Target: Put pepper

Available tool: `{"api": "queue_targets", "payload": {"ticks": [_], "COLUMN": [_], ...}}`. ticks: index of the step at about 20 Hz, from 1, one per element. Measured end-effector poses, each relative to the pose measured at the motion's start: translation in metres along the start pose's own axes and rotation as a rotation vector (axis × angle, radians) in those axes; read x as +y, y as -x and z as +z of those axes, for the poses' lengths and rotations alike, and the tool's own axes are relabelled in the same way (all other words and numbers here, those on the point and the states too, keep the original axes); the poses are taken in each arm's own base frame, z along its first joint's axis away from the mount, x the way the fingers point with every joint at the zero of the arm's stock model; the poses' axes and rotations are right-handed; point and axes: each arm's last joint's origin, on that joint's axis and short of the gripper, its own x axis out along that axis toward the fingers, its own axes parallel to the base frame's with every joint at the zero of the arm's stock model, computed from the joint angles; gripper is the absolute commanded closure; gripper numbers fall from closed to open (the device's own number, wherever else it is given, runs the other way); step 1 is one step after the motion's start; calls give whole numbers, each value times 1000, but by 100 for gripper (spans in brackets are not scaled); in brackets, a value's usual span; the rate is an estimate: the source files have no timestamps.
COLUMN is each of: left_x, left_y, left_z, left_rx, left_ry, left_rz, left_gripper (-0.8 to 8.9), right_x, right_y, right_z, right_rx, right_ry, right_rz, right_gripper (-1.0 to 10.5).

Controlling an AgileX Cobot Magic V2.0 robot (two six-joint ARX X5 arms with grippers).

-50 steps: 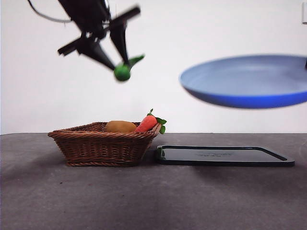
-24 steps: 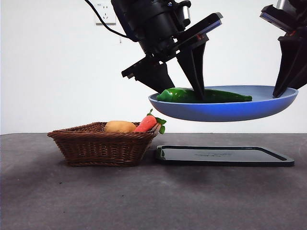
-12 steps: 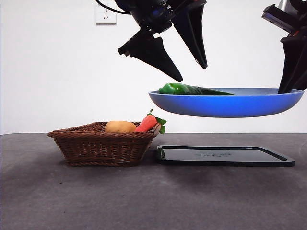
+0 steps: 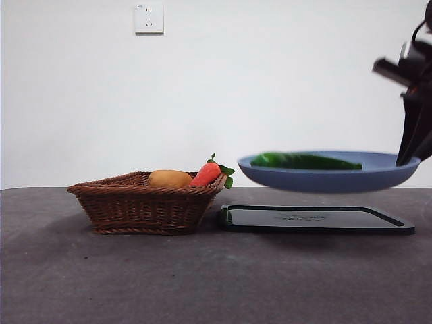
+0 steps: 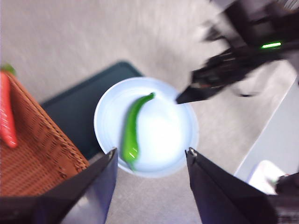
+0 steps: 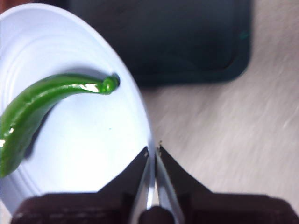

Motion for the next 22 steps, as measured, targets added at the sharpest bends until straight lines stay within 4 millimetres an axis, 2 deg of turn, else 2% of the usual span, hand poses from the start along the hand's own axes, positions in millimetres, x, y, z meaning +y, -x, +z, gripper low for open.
{"api": "queue_targets", "payload": {"ticks": [2,4,8,13,17,22], "left_x": [-5,-10,-15,-17,-17,-17], "left_y": [33,56,82,90,90,90], "left_z": [-4,-8,-15,-20,-21,-21], "left_rx": [-54,-93,-131,-123,-119,-114], "left_ry": [-21,-39,-52,-54,-53,-51], "left_rz": [2,8,5,6,6,7], "left_gripper": [553,553,553,553,553,553], "right_x": [-7,-11,-19,-28,-29,-36], "right_y": [-11,-22,-49,-69,-71,-84], "right_z": [20,40,73,92,94,91], "right_rx": [-6,-9,5,1,-9,34], "right_ry": [-20,-28,-42,-49,-45,-64], "right_rz": [-10,-13,-30,-42,-41,-67], "right_gripper": [941,941,941,941,941,941]}}
